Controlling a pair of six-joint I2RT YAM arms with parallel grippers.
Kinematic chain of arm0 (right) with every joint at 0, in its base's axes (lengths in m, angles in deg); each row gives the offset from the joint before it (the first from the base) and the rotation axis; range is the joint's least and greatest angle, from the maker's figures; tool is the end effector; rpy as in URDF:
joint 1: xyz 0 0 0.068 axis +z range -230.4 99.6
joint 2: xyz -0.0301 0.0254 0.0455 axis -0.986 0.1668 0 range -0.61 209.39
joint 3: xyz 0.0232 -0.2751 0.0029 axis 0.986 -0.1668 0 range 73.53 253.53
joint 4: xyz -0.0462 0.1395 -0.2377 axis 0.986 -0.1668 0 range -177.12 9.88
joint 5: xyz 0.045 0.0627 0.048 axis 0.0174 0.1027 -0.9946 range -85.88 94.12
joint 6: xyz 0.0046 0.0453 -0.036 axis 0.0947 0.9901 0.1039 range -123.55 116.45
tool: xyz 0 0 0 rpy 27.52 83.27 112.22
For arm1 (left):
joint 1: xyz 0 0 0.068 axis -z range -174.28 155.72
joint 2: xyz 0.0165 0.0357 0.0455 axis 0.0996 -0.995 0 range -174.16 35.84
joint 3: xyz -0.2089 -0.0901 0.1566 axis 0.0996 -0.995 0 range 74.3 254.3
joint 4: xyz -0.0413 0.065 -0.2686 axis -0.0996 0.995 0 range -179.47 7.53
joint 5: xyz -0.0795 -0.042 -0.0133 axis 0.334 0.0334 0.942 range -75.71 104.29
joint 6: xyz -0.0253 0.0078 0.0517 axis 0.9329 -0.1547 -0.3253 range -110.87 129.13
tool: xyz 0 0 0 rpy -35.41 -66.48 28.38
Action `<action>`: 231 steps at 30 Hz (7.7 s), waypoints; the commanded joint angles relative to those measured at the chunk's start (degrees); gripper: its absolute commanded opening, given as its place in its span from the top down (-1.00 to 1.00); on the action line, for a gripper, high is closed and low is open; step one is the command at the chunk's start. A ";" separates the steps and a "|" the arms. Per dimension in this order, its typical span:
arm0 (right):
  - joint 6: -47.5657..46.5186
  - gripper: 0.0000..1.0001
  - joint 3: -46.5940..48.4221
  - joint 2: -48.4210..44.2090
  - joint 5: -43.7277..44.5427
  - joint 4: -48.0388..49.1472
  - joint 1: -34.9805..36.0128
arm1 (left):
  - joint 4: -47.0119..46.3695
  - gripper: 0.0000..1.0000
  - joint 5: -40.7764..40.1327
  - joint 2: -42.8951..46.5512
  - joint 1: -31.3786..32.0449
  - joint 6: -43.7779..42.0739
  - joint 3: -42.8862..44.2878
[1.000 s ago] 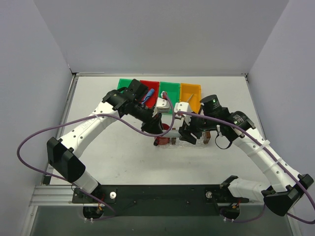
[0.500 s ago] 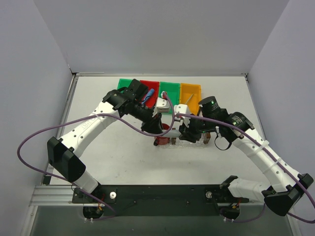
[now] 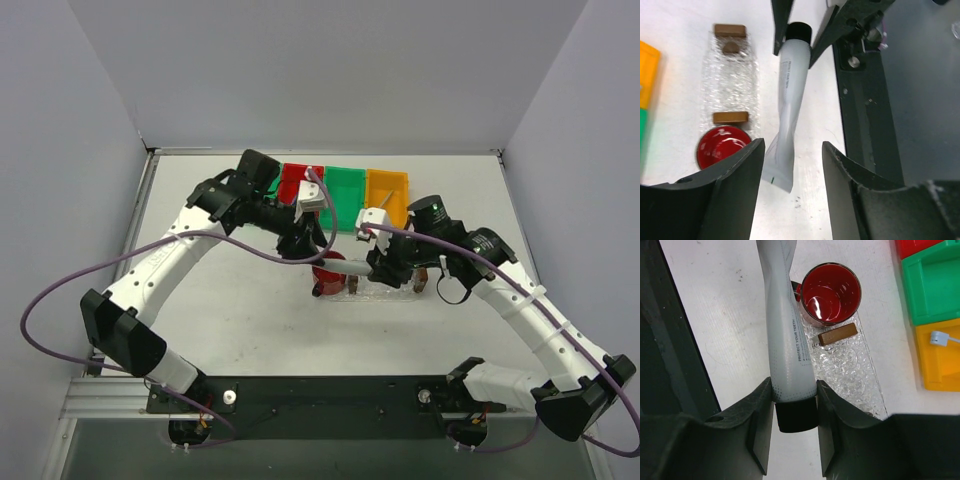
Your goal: Prepare toiletry sets of a toothbrush and toothpaste on the tray
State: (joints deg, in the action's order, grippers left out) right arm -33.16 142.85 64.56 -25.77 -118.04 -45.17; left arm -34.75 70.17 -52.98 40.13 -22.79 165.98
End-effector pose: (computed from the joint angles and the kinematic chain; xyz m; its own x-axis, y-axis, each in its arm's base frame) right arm 0.1990 0.1660 0.3740 0.0195 -0.5106 -0.8596 -0.9533 0.2496 -0.1699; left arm 0.2571 -0.2180 0.3774 -0.1601 0.4691 -0.8685 0.9701 -0.0876 -0.2262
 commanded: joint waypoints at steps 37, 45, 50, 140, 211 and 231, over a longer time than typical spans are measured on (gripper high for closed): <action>23.19 1.00 13.56 2.51 -38.22 7.32 -13.95 | -74.93 -0.40 12.32 20.35 -11.48 49.75 -26.64; 23.28 1.00 13.47 3.12 -38.84 7.50 -13.95 | -76.17 -0.38 14.87 18.86 -9.02 51.17 -26.02; 23.54 1.00 13.65 2.86 -39.63 7.76 -14.13 | -75.73 -0.32 14.88 18.15 -7.87 50.73 -26.55; 37.79 -0.21 10.66 2.61 -29.89 28.53 -8.50 | -90.26 1.00 1.34 12.61 -5.23 63.97 -22.43; 21.96 1.00 17.17 2.95 -0.61 16.29 -2.97 | -45.05 -0.48 -4.46 9.45 0.84 31.66 -11.61; 22.57 1.00 -11.82 -13.22 14.15 43.25 -11.75 | -50.41 -0.49 -15.62 18.15 -12.00 34.73 -23.30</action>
State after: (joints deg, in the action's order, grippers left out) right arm -11.69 134.90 54.26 -14.71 -87.94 -55.27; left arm -80.98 56.90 -37.46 29.73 11.70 143.56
